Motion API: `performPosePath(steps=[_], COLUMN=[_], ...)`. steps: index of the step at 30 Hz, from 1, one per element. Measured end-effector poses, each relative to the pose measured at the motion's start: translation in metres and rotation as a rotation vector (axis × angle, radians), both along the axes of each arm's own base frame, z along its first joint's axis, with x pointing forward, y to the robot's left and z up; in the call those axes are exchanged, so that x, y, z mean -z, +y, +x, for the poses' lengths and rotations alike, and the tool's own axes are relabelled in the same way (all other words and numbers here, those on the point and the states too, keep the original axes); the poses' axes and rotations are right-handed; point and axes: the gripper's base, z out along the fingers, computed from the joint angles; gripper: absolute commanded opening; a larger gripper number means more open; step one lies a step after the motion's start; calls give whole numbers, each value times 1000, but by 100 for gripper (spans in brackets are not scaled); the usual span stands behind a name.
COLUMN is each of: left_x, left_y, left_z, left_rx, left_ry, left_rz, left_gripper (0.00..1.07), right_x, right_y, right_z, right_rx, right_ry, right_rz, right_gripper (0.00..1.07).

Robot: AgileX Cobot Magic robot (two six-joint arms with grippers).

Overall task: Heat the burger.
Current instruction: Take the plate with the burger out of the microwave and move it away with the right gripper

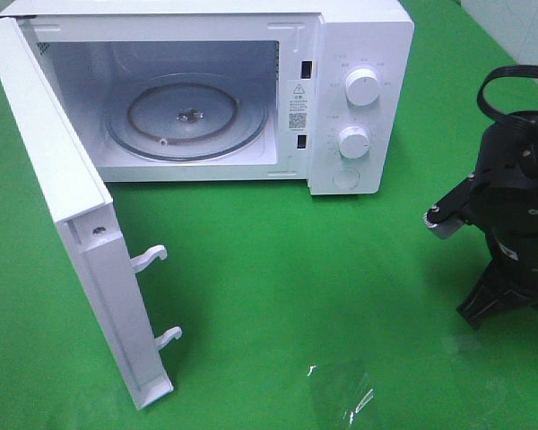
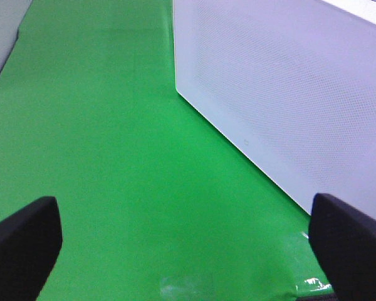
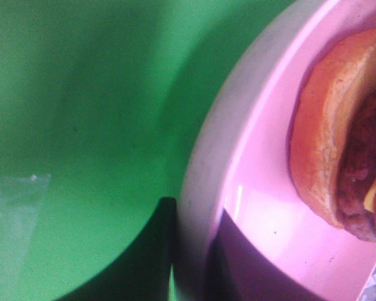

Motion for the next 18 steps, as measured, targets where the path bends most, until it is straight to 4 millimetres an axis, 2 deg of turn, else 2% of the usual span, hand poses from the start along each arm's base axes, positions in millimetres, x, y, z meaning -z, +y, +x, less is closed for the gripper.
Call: performPosePath(steps=[4,9,13,16,18], left_x=[0,0,0,0,0], left_y=[0,0,0,0,0], left_z=[0,0,0,0,0], left_rx=[0,0,0,0,0], left_ry=[0,0,0,0,0], left_rz=[0,0,0,0,0], left_gripper=[100,100,100,100,100], right_x=[13,19,20,20,20], right_y=[3,4,5,4,5], right_z=[2,3,3,3,2], right_rx=[24,46,61,62,91], right_ry=[3,0,-12,-12,-13], right_rz=[25,35,42,41,54], right_gripper=[5,8,17,20,31])
